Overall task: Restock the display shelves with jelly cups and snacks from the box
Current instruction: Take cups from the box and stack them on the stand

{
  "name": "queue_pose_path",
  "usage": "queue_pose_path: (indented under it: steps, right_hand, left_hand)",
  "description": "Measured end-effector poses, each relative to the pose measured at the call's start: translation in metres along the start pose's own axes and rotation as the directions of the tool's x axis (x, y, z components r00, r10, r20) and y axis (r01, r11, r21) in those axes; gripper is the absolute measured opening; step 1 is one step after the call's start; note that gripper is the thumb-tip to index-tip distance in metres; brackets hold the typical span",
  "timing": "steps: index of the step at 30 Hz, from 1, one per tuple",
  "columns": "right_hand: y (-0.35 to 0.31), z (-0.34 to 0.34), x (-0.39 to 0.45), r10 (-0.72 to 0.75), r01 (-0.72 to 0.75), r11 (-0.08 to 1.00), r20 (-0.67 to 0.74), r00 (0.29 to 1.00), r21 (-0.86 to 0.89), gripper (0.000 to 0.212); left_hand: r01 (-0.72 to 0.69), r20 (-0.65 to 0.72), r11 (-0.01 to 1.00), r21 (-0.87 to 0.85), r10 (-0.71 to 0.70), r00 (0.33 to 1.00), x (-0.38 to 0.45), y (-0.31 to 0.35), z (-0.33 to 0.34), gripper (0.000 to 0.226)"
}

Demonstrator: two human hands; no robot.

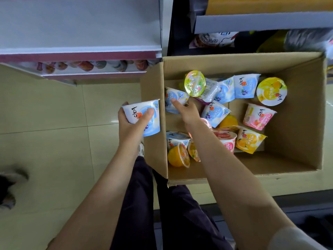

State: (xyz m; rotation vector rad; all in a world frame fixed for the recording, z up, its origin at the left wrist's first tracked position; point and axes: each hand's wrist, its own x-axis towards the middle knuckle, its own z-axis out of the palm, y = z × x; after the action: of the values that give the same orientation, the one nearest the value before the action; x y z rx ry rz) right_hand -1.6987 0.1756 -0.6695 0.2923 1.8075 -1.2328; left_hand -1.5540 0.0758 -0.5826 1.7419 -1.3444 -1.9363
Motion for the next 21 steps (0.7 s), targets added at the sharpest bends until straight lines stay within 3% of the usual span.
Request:
queue_pose_path:
  steps: [2,7,10,13,17,21]
  right_hand:
    - [0.006,0.005,0.013,0.035,-0.035,0.997,-0.004,0.999,0.074,0.035]
    - [0.013,0.001,0.026,0.144,-0.135,0.979,-0.048,0.988,0.152,0.066]
    - [0.014,0.002,0.023,0.179,-0.176,0.960,0.009,0.984,0.220,0.055]
    - [0.015,0.005,0.022,0.201,-0.205,0.925,0.047,0.979,0.319,0.057]
    - [0.012,0.004,0.009,0.263,-0.273,0.936,0.072,0.962,0.223,0.062]
    - [0.007,-0.001,-0.026,0.239,-0.258,0.934,0.104,0.965,0.246,0.073]
  left_hand:
    - [0.003,-0.017,1.000,0.008,-0.003,1.000,0.007,-0.008,-0.002,0.061]
    - [0.016,-0.028,1.000,0.026,-0.015,0.999,0.013,-0.018,-0.003,0.060]
    - [0.024,-0.020,0.999,0.030,-0.023,1.000,0.014,-0.018,-0.002,0.062]
    - [0.018,-0.011,0.999,0.034,-0.018,1.000,0.012,-0.016,-0.002,0.059]
    - [0.004,0.002,0.999,0.054,-0.004,1.000,0.011,-0.009,-0.001,0.057]
    - [-0.024,0.023,0.997,0.071,0.023,0.999,0.004,0.005,0.000,0.055]
